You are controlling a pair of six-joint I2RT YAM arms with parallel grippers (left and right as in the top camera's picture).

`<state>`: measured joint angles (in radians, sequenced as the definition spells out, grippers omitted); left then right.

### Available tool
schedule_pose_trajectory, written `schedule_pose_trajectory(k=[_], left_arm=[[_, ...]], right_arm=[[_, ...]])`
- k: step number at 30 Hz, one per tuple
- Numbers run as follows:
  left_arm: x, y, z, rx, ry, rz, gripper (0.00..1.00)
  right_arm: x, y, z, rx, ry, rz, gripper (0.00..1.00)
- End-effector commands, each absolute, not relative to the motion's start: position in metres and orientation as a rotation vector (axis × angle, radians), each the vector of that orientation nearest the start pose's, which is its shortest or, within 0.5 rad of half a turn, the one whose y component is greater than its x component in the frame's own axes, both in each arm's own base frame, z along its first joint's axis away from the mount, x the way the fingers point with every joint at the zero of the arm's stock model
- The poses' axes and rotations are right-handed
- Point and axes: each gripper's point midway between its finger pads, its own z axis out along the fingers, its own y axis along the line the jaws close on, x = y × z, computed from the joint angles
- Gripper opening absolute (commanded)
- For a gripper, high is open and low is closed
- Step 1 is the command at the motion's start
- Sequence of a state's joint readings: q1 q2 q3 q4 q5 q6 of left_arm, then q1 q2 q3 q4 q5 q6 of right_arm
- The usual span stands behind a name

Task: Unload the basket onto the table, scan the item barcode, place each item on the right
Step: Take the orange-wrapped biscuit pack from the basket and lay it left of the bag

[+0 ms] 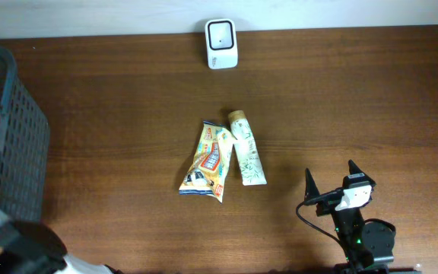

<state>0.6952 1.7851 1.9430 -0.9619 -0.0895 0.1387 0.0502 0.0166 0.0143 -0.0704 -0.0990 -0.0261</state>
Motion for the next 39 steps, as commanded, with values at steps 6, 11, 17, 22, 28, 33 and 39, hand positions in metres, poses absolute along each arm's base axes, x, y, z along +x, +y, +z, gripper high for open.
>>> schedule_pose_trajectory(k=[6, 11, 17, 22, 28, 33, 39], left_arm=[[0.386, 0.357, 0.163, -0.598, 2.602, 0.480, 0.88], [0.376, 0.385, 0.110, -0.678, 2.660, 0.456, 0.94], [0.363, 0.390, 0.038, -0.729, 2.780, 0.372, 0.93], [0.356, 0.382, 0.017, -0.739, 2.833, 0.333, 0.28], [0.360, 0.377, 0.047, -0.742, 2.790, 0.310, 0.00], [0.380, 0.369, 0.206, -0.618, 2.464, 0.366, 0.00], [0.340, 0.233, 0.444, -0.228, 1.973, 0.272, 0.00]], right_arm=[[0.245, 0.028, 0.156, -0.130, 1.644, 0.098, 0.99], [0.245, 0.028, 0.156, -0.130, 1.644, 0.098, 0.98], [0.245, 0.028, 0.156, -0.130, 1.644, 0.098, 0.99], [0.245, 0.028, 0.156, -0.130, 1.644, 0.098, 0.99], [0.245, 0.028, 0.156, -0.130, 1.644, 0.098, 0.99], [0.245, 0.028, 0.156, -0.130, 1.644, 0.098, 0.99], [0.245, 0.028, 0.156, -0.130, 1.644, 0.098, 0.99]])
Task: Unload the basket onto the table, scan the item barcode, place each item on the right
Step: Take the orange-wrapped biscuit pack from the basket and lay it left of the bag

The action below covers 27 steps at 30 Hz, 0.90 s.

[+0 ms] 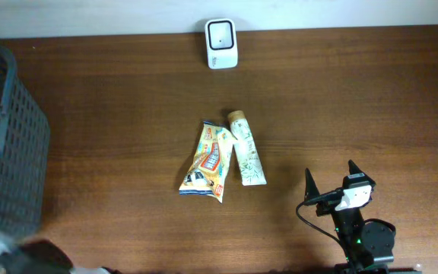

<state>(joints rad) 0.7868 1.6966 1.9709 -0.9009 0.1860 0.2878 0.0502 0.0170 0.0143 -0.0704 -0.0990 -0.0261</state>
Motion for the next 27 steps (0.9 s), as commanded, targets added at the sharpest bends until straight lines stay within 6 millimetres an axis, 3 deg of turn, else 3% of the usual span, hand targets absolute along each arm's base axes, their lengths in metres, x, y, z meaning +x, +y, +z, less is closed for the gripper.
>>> schedule_pose_trajectory(k=[1, 3, 5, 6, 7, 9, 11, 12, 17, 20, 22, 23, 25, 27], left_arm=[[0.337, 0.200, 0.458, -0.165, 1.948, 0.206, 0.00], [0.341, 0.145, 0.468, -0.070, 1.938, 0.113, 0.00], [0.356, 0.088, 0.455, 0.063, 1.989, -0.010, 0.00], [0.361, 0.074, 0.445, 0.064, 2.028, -0.039, 0.00], [0.369, 0.057, 0.413, 0.008, 2.153, -0.041, 0.00], [0.379, 0.034, 0.371, -0.007, 2.289, -0.094, 0.00], [0.391, -0.001, 0.306, -0.008, 2.468, -0.201, 0.00], [0.397, -0.025, 0.256, -0.003, 2.592, -0.257, 0.00], [0.407, -0.075, 0.116, -0.069, 2.884, -0.331, 0.00], [0.399, -0.089, 0.065, -0.111, 3.026, -0.326, 0.00], [0.395, -0.099, 0.044, -0.077, 3.074, -0.319, 0.00], [0.395, -0.104, 0.039, -0.059, 3.082, -0.319, 0.11], [0.396, -0.112, 0.039, -0.031, 3.072, -0.328, 0.98], [0.400, -0.117, 0.046, -0.027, 3.059, -0.366, 0.99]], right_arm=[[0.245, 0.028, 0.156, -0.130, 1.644, 0.098, 0.99], [0.245, 0.028, 0.156, -0.130, 1.644, 0.098, 0.99], [0.245, 0.028, 0.156, -0.130, 1.644, 0.098, 0.99], [0.245, 0.028, 0.156, -0.130, 1.644, 0.098, 0.99], [0.245, 0.028, 0.156, -0.130, 1.644, 0.098, 0.99], [0.245, 0.028, 0.156, -0.130, 1.644, 0.098, 0.99], [0.245, 0.028, 0.156, -0.130, 1.644, 0.098, 0.99], [0.245, 0.028, 0.156, -0.130, 1.644, 0.098, 0.99], [0.245, 0.028, 0.156, -0.130, 1.644, 0.098, 0.99], [0.245, 0.028, 0.156, -0.130, 1.644, 0.098, 0.99], [0.245, 0.028, 0.156, -0.130, 1.644, 0.098, 0.99], [0.245, 0.028, 0.156, -0.130, 1.644, 0.098, 0.98], [0.245, 0.028, 0.156, -0.130, 1.644, 0.098, 0.99], [0.245, 0.028, 0.156, -0.130, 1.644, 0.098, 0.99]])
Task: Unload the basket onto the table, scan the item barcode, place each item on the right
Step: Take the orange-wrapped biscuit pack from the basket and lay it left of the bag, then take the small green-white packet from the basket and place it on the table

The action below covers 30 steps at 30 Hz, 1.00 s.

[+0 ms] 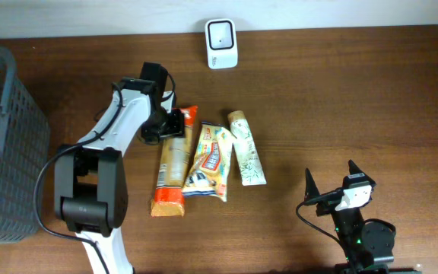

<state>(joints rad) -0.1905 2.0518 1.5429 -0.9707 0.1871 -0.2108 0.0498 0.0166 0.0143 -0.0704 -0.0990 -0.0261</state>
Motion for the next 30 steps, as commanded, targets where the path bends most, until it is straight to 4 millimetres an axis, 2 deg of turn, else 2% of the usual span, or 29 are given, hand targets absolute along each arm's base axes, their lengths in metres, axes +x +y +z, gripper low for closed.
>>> schedule_pose_trajectory(k=[1, 3, 4, 5, 7, 9, 10, 11, 12, 13, 14, 15, 17, 19, 21, 22, 24, 26, 29, 30], left_arm=[[0.407, -0.117, 0.059, -0.027, 3.038, -0.373, 0.99], [0.427, -0.112, 0.105, -0.011, 2.957, -0.366, 0.99], [0.439, -0.105, 0.137, 0.005, 2.893, -0.356, 0.99], [0.453, -0.076, 0.203, -0.034, 2.766, -0.271, 0.99], [0.456, -0.041, 0.266, -0.019, 2.628, -0.192, 0.99], [0.443, 0.030, 0.335, -0.177, 2.473, -0.038, 0.99], [0.433, 0.055, 0.351, -0.245, 2.434, 0.004, 0.99], [0.417, 0.092, 0.369, -0.350, 2.382, 0.049, 0.99], [0.401, 0.123, 0.378, -0.442, 2.348, 0.089, 0.99], [0.380, 0.164, 0.382, -0.569, 2.320, 0.156, 0.99], [0.358, 0.203, 0.380, -0.698, 2.303, 0.236, 0.99], [0.348, 0.222, 0.377, -0.763, 2.299, 0.276, 0.99], [0.314, 0.275, 0.360, -0.952, 2.297, 0.417, 0.99], [0.302, 0.293, 0.344, -1.026, 2.319, 0.449, 1.00], [0.300, 0.309, 0.308, -1.052, 2.378, 0.468, 0.99], [0.302, 0.320, 0.283, -1.049, 2.413, 0.519, 0.99], [0.308, 0.330, 0.253, -0.981, 2.462, 0.559, 0.99], [0.314, 0.344, 0.205, -0.852, 2.523, 0.605, 0.88], [0.310, 0.361, 0.162, -0.831, 2.507, 0.646, 0.84], [0.307, 0.365, 0.148, -0.813, 2.506, 0.662, 0.77]], right_arm=[[0.245, 0.028, 0.156, -0.130, 1.644, 0.098, 0.98], [0.245, 0.028, 0.156, -0.130, 1.644, 0.098, 0.99], [0.245, 0.028, 0.156, -0.130, 1.644, 0.098, 0.99], [0.245, 0.028, 0.156, -0.130, 1.644, 0.098, 0.99], [0.245, 0.028, 0.156, -0.130, 1.644, 0.098, 0.99], [0.245, 0.028, 0.156, -0.130, 1.644, 0.098, 0.99], [0.245, 0.028, 0.156, -0.130, 1.644, 0.098, 0.99], [0.245, 0.028, 0.156, -0.130, 1.644, 0.098, 0.99], [0.245, 0.028, 0.156, -0.130, 1.644, 0.098, 0.99], [0.245, 0.028, 0.156, -0.130, 1.644, 0.098, 0.99], [0.245, 0.028, 0.156, -0.130, 1.644, 0.098, 0.99], [0.245, 0.028, 0.156, -0.130, 1.644, 0.098, 0.99], [0.245, 0.028, 0.156, -0.130, 1.644, 0.098, 0.99], [0.245, 0.028, 0.156, -0.130, 1.644, 0.098, 0.99], [0.245, 0.028, 0.156, -0.130, 1.644, 0.098, 0.99], [0.245, 0.028, 0.156, -0.130, 1.644, 0.098, 0.99], [0.245, 0.028, 0.156, -0.130, 1.644, 0.098, 0.99], [0.245, 0.028, 0.156, -0.130, 1.644, 0.098, 0.99], [0.245, 0.028, 0.156, -0.130, 1.644, 0.098, 0.99], [0.245, 0.028, 0.156, -0.130, 1.644, 0.098, 0.99]])
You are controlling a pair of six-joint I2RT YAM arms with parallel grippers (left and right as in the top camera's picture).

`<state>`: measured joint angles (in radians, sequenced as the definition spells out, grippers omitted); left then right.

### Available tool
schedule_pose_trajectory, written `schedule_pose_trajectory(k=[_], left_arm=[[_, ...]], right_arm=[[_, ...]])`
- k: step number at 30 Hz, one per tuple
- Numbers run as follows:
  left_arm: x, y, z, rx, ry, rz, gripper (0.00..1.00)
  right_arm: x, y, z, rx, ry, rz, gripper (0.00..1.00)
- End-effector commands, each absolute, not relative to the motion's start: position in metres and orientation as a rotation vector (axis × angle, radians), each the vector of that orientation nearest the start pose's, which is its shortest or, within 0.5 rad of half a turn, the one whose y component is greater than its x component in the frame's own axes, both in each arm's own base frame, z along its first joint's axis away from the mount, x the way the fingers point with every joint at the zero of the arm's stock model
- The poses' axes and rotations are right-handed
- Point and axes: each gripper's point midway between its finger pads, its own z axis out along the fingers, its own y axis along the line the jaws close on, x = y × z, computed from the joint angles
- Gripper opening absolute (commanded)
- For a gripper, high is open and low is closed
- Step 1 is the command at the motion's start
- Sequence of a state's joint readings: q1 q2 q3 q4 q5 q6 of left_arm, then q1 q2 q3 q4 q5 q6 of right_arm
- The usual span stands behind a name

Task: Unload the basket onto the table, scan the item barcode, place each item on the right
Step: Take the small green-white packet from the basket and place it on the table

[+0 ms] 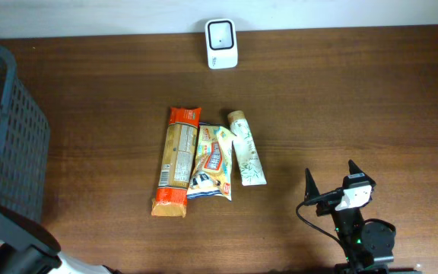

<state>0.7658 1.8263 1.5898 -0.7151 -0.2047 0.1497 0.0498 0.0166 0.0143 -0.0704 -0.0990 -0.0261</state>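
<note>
Three items lie side by side mid-table: a long tan packet with orange-red ends point(176, 161), a yellow snack packet point(213, 164) and a green-and-white tube point(246, 148). The white barcode scanner point(221, 43) stands at the far edge, well apart from them. My right gripper point(330, 169) rests open near the front right, with nothing between its fingers. Only a dark and white part of my left arm point(14, 242) shows in the bottom left corner; its gripper is out of view.
A grey mesh basket point(17, 144) takes up the left edge of the table. The right arm's base point(363, 240) sits at the front edge.
My left gripper was at the top end of the long packet beside the yellow one. Now the arm is back in the bottom left corner and the packet lies alone. The yellow packet has shifted slightly.
First only the yellow packet and the tube lay on the table, with my left arm low at the basket corner, and this still held 1.9 s ago. Then my left gripper was at the long packet beside them. Now the packet lies free. The right arm stayed still.
</note>
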Motion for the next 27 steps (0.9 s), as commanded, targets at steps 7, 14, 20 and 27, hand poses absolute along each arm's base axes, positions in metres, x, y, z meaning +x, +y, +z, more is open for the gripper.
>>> schedule_pose_trajectory(k=[7, 14, 20, 27], left_arm=[[0.299, 0.384, 0.085, -0.609, 2.633, 0.739, 0.67], [0.281, 0.409, 0.052, -0.492, 2.725, 0.790, 0.62], [0.254, 0.430, 0.022, -0.591, 2.752, 0.770, 0.31], [0.293, 0.415, 0.066, -0.485, 2.652, 0.825, 0.00]], right_arm=[[0.245, 0.028, 0.156, -0.130, 1.644, 0.098, 0.99], [0.245, 0.028, 0.156, -0.130, 1.644, 0.098, 0.99], [0.245, 0.028, 0.156, -0.130, 1.644, 0.098, 0.99], [0.245, 0.028, 0.156, -0.130, 1.644, 0.098, 0.99]])
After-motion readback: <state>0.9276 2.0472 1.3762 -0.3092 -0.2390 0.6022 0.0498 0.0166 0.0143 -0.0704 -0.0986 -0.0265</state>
